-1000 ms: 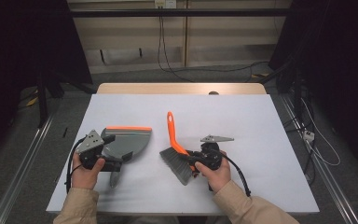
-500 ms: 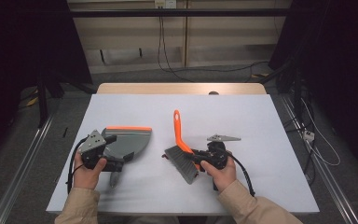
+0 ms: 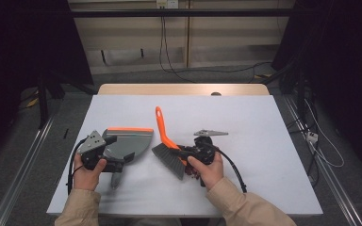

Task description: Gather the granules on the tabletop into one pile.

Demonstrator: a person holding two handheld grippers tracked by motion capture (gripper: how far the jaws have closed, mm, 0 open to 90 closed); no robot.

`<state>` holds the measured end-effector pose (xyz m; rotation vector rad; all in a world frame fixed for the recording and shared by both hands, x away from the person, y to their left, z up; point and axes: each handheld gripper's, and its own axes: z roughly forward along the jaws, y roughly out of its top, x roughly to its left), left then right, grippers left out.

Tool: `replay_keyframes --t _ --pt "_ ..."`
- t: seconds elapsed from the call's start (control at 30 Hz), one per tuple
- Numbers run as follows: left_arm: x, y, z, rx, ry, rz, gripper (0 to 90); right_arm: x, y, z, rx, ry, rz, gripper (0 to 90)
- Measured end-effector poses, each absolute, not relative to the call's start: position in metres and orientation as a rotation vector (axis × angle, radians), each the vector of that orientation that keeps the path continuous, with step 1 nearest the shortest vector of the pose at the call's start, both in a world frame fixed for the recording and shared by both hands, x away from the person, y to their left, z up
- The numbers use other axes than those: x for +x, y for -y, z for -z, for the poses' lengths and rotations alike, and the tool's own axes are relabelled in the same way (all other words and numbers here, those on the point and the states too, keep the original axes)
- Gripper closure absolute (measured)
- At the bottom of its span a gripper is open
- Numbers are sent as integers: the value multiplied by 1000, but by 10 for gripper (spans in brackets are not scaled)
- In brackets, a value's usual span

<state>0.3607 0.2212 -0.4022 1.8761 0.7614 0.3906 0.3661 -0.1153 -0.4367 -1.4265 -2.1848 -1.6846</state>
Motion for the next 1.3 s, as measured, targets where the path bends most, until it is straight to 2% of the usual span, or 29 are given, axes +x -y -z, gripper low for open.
replay_keyframes --t 0.2,0.67,0.9,1.3 --pt "361 -221 402 1878 -756 -389 47 376 98 444 -1486 2223 1606 709" --pt "361 -218 402 1888 -748 -398 47 373 144 450 -1639 2205 1588 701" --pt "361 -216 403 1892 -745 -395 47 372 152 449 -1631 2131 1628 705" --pt "362 -216 403 1892 -745 -388 47 384 160 415 -1484 2080 1837 710"
